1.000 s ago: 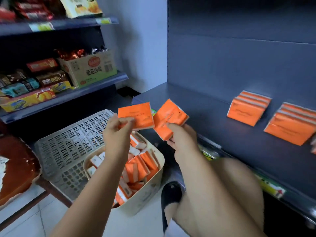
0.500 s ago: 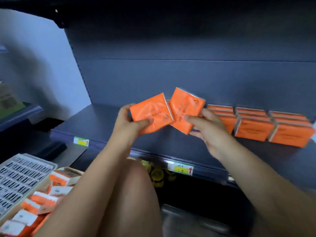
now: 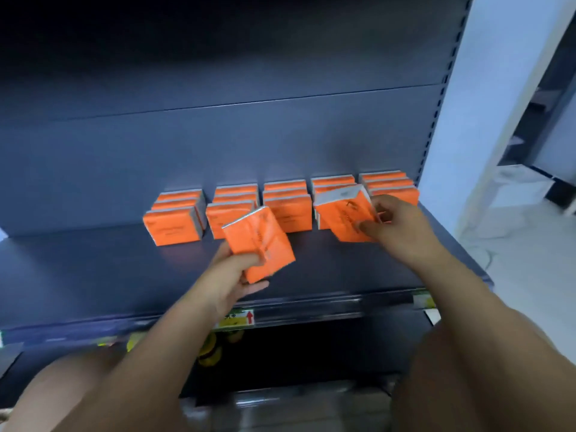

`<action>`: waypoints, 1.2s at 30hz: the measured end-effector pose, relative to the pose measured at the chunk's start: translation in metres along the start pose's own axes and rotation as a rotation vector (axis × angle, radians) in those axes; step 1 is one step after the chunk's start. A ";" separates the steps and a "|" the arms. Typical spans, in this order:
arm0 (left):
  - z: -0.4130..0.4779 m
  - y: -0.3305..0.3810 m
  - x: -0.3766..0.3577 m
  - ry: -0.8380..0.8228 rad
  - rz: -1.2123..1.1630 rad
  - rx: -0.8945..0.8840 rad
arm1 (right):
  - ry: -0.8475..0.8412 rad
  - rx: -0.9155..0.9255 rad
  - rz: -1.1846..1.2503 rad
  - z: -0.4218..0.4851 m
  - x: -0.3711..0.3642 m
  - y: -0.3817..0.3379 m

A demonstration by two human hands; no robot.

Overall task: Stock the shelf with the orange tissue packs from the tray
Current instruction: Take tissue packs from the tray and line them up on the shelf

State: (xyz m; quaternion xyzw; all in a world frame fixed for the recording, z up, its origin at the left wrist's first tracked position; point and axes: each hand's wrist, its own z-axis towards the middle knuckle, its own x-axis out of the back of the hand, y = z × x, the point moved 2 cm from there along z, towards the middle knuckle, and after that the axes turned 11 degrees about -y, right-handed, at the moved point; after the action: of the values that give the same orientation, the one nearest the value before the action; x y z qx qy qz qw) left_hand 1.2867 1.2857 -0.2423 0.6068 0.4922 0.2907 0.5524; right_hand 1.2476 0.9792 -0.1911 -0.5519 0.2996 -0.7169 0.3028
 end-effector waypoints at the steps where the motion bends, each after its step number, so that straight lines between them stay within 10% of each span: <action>1: 0.003 -0.002 -0.004 0.004 -0.004 0.013 | 0.003 -0.021 -0.064 -0.002 0.008 0.008; 14: 0.049 -0.007 -0.072 0.050 -0.027 -0.122 | 0.024 -0.019 -0.721 0.019 0.033 0.075; 36: 0.090 -0.014 -0.085 0.009 0.269 -0.235 | 0.138 -0.157 -1.043 0.050 0.019 0.088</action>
State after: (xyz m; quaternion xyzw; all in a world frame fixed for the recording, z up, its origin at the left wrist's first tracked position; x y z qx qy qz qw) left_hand 1.3341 1.1718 -0.2593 0.5973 0.3715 0.4200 0.5734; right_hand 1.3017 0.9032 -0.2361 -0.6000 0.0573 -0.7824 -0.1566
